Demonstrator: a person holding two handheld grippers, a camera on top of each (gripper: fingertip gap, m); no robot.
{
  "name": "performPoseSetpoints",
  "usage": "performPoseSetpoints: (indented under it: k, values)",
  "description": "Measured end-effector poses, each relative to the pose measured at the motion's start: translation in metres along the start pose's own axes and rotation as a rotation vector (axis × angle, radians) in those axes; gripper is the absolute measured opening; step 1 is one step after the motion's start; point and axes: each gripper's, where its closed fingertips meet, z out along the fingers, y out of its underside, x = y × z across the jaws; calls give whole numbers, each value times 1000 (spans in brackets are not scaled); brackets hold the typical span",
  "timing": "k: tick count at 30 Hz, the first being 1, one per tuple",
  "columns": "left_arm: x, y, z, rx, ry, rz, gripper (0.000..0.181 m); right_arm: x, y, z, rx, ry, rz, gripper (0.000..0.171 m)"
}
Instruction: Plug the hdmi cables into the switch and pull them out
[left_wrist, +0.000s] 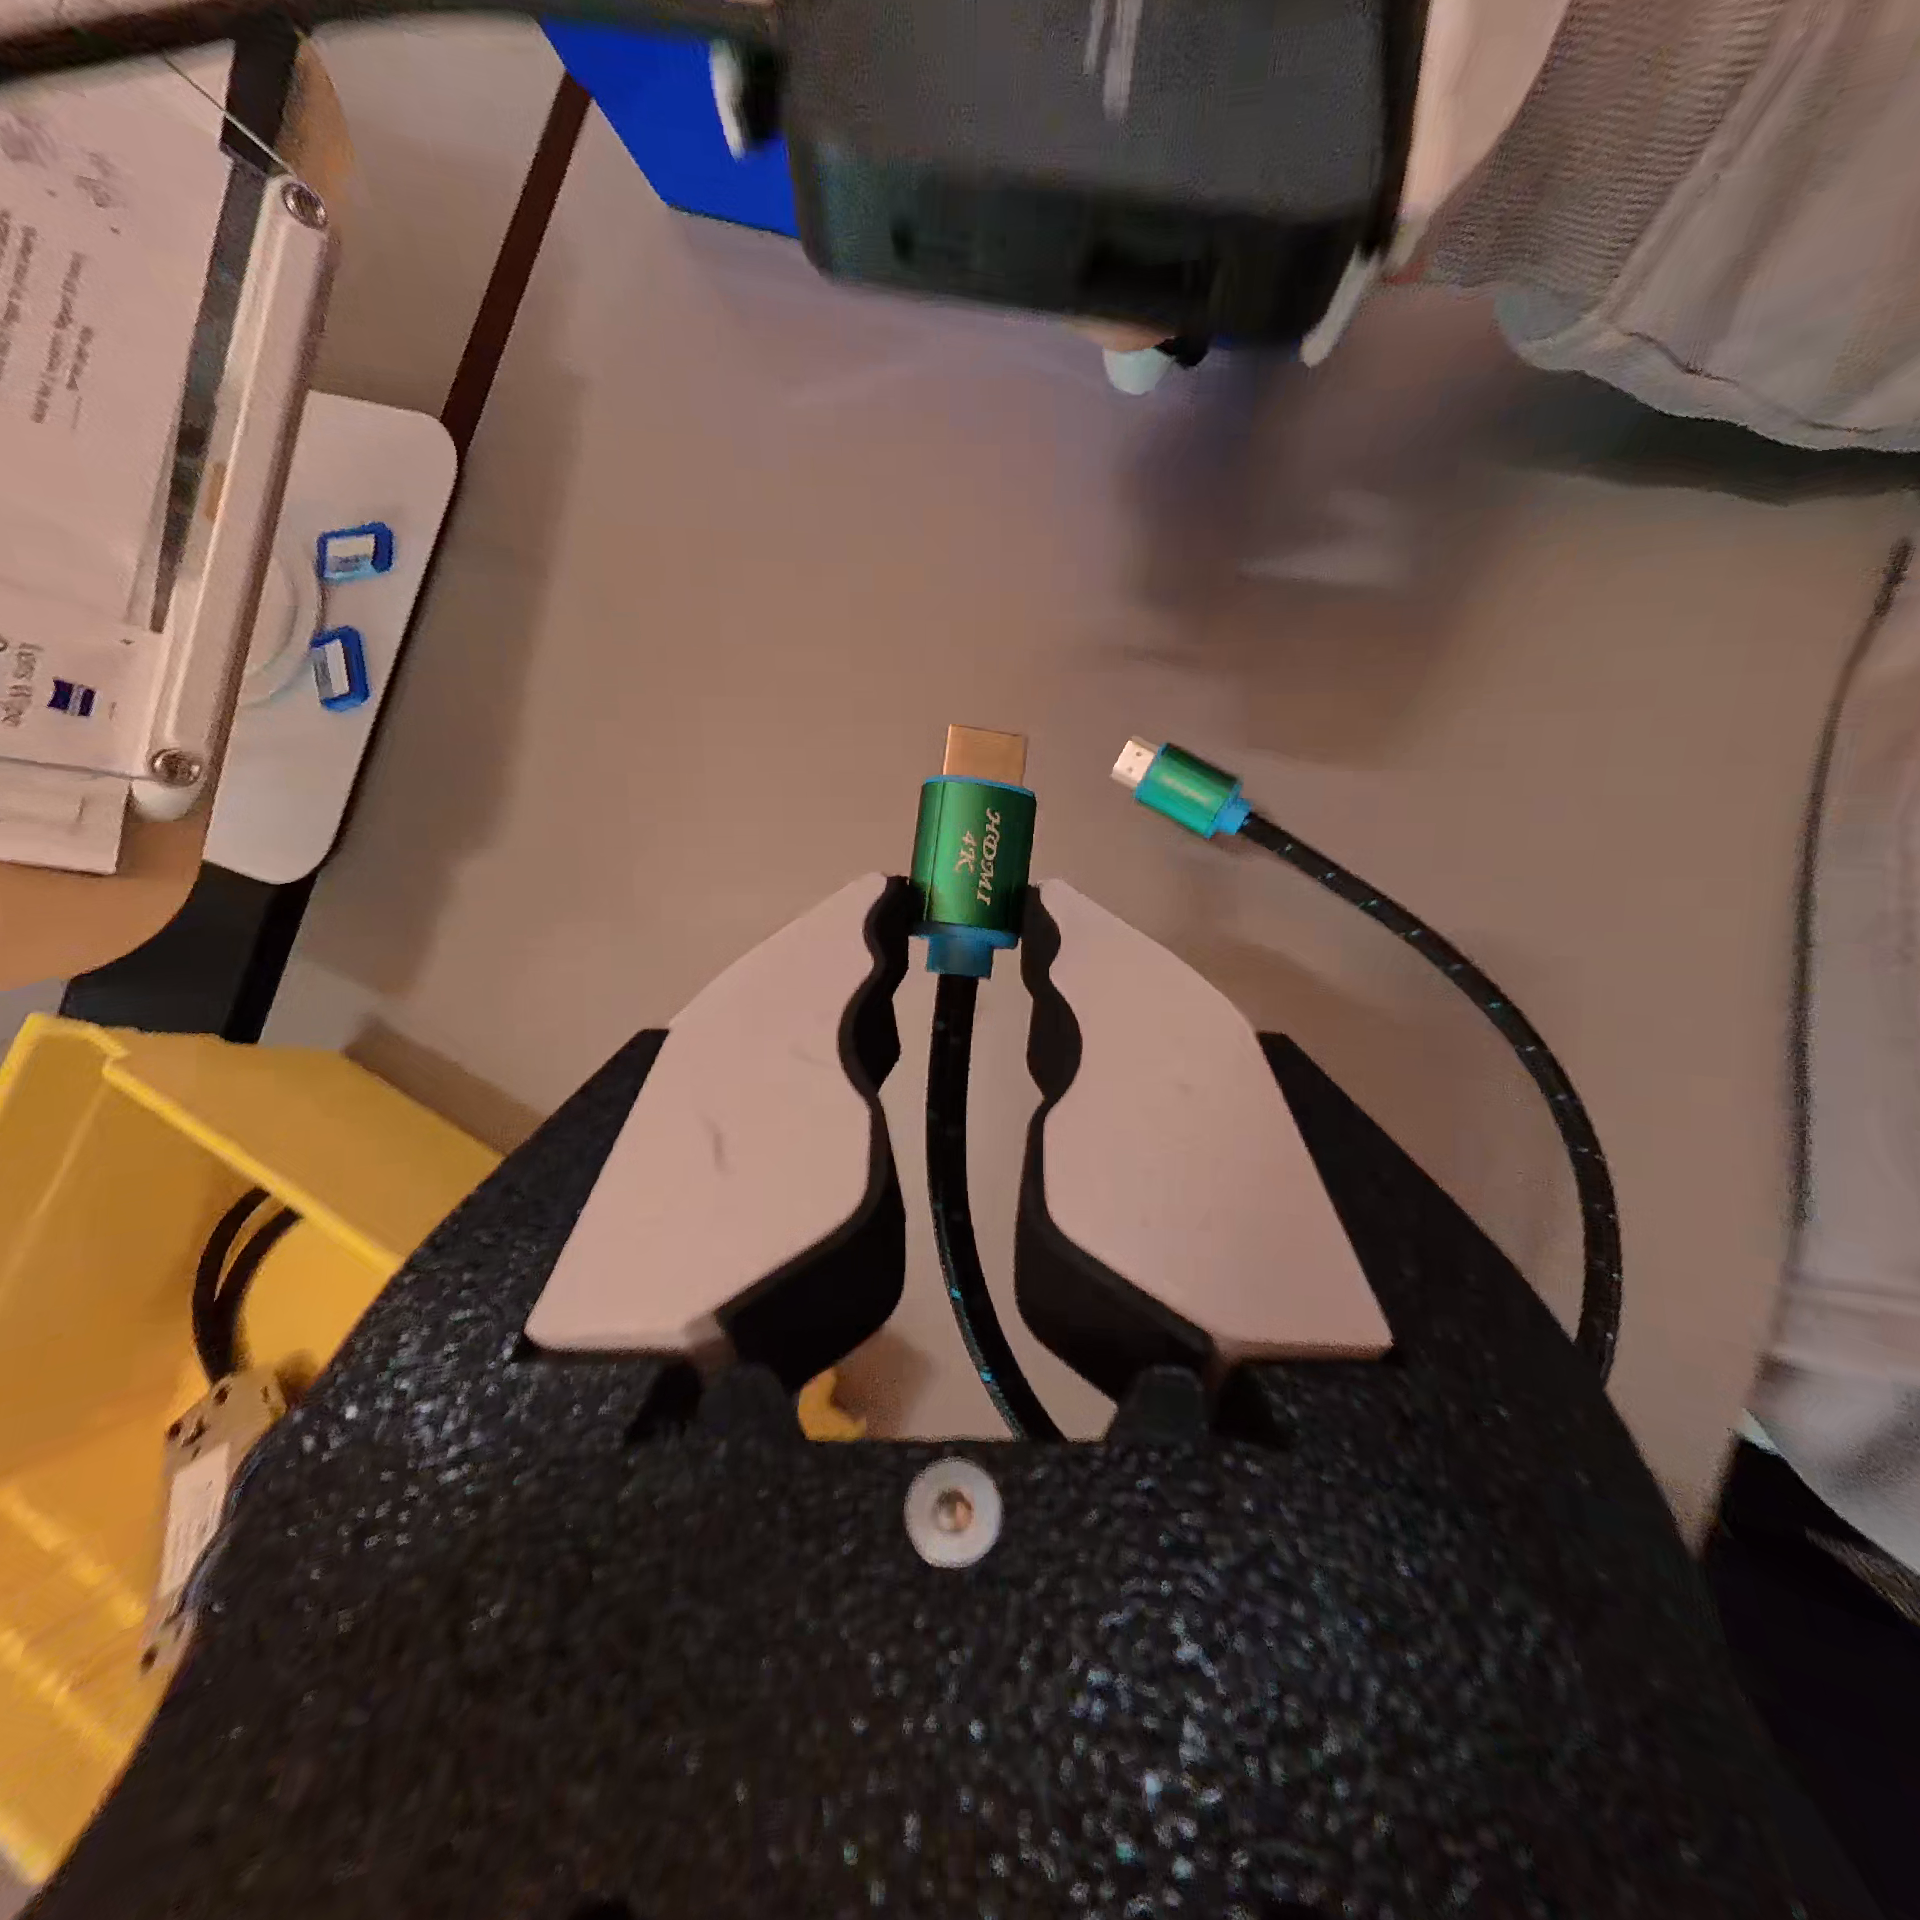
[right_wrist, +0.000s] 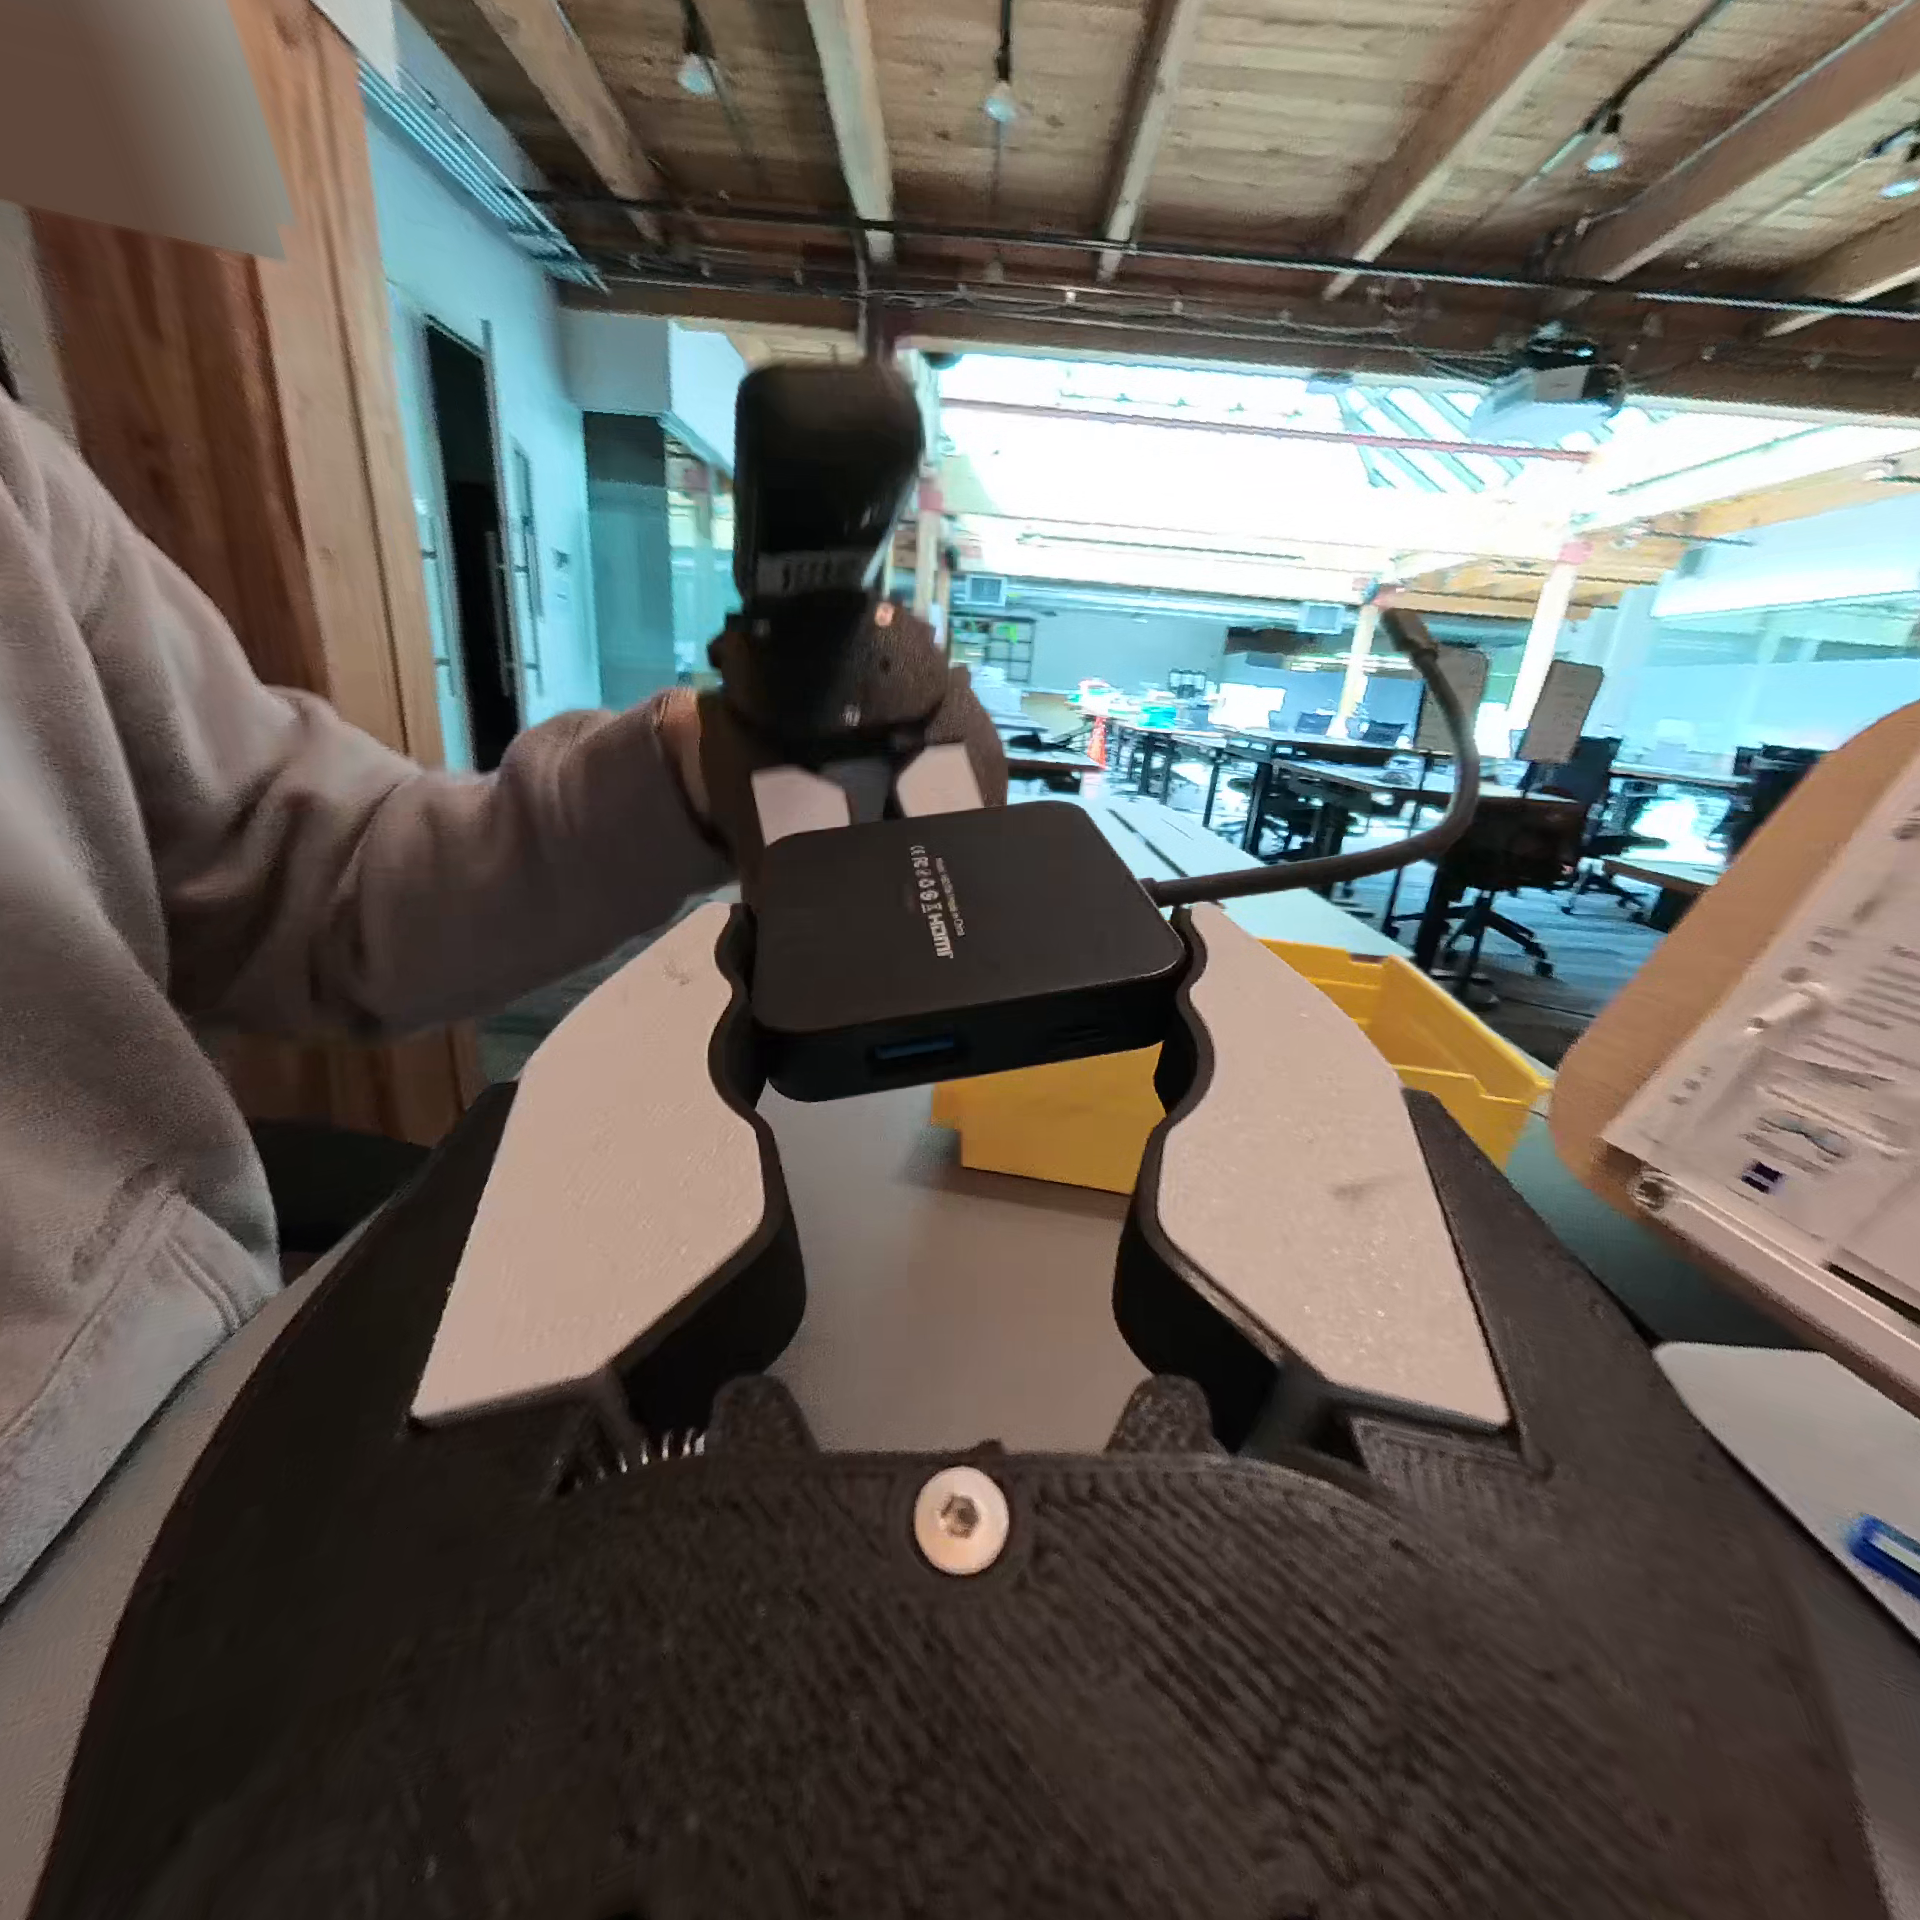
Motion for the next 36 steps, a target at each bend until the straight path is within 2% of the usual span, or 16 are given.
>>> performPoseSetpoints:
  k: [1,5,9,18,21,26,28,31,34,36]
  values:
    - [1,0,-10,-22,15,-5,21,-3,3,3,-6,-24,4,76]
    - [15,-4,-34,-96,116,-16,21,-11,13,10,6,-81,36,75]
    - [23,-6,-36,-182,146,1,21,-12,15,11,45,-110,73,75]
    - [25,-28,-35,-197,168,24,21,-12,24,12,33,-126,94,75]
    - [15,-23,-29,-212,100,41,21,-9,23,10,33,-109,94,75]
    - [-21,4,-11,-235,-118,25,21,3,17,4,60,-41,103,75]
    - [-53,2,-18,-196,-344,61,21,8,15,1,79,-19,104,75]
    - [-93,-21,-48,-84,-767,224,21,6,0,-6,193,-57,152,75]
    - [-79,-39,-46,27,-942,462,20,3,-13,-14,283,-107,184,75]
    - [-56,-38,-28,43,-965,603,20,3,-15,-17,294,-112,182,75]
